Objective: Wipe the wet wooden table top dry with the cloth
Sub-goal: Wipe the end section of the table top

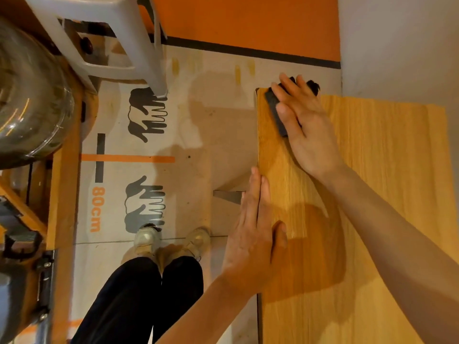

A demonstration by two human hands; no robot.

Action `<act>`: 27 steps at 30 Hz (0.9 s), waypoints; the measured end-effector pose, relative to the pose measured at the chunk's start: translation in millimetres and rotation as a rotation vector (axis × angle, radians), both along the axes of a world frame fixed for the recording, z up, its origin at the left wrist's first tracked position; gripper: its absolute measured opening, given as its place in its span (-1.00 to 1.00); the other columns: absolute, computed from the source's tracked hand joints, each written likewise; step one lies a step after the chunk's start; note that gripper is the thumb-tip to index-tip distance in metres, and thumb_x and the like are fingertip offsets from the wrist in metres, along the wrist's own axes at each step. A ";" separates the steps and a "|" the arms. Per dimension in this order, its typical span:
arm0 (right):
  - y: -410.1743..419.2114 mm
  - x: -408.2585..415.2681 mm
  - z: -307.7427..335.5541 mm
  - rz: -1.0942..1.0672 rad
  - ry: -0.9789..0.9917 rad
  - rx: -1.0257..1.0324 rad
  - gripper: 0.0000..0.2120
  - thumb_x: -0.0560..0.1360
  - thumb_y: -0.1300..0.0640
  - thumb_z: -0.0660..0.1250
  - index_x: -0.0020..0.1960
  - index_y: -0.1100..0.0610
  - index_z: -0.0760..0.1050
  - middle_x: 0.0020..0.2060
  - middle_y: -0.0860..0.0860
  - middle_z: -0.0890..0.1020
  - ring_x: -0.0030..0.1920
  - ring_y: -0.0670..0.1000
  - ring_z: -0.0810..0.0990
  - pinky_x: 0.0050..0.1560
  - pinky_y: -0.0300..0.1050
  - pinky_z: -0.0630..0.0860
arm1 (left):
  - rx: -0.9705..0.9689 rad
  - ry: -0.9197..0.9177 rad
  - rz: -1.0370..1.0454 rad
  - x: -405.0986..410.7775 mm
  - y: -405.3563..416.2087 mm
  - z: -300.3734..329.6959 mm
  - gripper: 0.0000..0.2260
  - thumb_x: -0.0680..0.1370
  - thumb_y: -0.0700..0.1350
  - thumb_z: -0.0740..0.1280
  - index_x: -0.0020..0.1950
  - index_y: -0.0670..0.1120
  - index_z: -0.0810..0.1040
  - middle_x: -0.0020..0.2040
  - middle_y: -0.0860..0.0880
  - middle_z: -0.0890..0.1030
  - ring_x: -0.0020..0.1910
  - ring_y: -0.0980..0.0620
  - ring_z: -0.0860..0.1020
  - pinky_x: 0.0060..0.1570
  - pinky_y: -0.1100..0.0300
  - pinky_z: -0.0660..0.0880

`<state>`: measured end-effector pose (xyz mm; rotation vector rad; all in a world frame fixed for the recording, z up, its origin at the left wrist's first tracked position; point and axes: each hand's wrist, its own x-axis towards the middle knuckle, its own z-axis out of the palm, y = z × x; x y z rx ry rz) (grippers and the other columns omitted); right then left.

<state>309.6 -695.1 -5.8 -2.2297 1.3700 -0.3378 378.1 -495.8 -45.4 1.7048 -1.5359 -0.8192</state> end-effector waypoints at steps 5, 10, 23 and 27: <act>72.1 -26.6 8.5 0.155 0.040 0.050 -0.61 0.66 0.07 0.09 0.48 0.07 0.31 0.52 -0.02 0.25 0.57 -0.01 0.04 0.53 0.22 0.06 | -0.055 0.145 -0.005 0.0 0.7 -0.2 -0.35 0.68 -0.14 0.19 0.65 -0.16 -0.13 0.68 -0.09 -0.17 0.66 0.01 -0.02 0.50 -0.02 0.34; 38.4 -5.7 5.4 0.139 0.021 0.043 -0.62 0.67 0.10 0.10 0.48 0.08 0.31 0.51 -0.02 0.27 0.57 -0.02 0.06 0.55 0.15 0.05 | -0.053 0.148 0.007 -0.1 -0.2 -0.5 -0.32 0.67 -0.11 0.19 0.66 -0.09 -0.17 0.68 -0.02 -0.20 0.64 0.17 -0.11 0.30 0.01 0.55; 8.6 11.1 6.4 0.238 0.030 0.007 -0.66 0.65 0.10 0.16 0.39 0.09 0.45 0.47 0.02 0.35 0.55 0.02 0.15 0.54 0.04 0.11 | -0.013 0.197 -0.038 0.3 -2.6 -6.7 -0.35 0.71 -0.02 0.06 0.64 -0.05 -0.31 0.66 0.01 -0.33 0.65 0.10 -0.20 0.57 0.31 -0.14; -25.3 38.2 2.0 0.144 0.094 -0.077 -0.69 0.66 0.04 0.11 0.30 0.08 0.50 0.22 0.03 0.54 0.25 0.02 0.45 0.28 -0.03 0.39 | -0.094 0.224 -0.040 -0.5 -0.3 -11.4 -0.36 0.70 -0.05 0.10 0.66 -0.14 -0.19 0.67 -0.07 -0.27 0.67 0.02 -0.11 0.57 0.03 0.19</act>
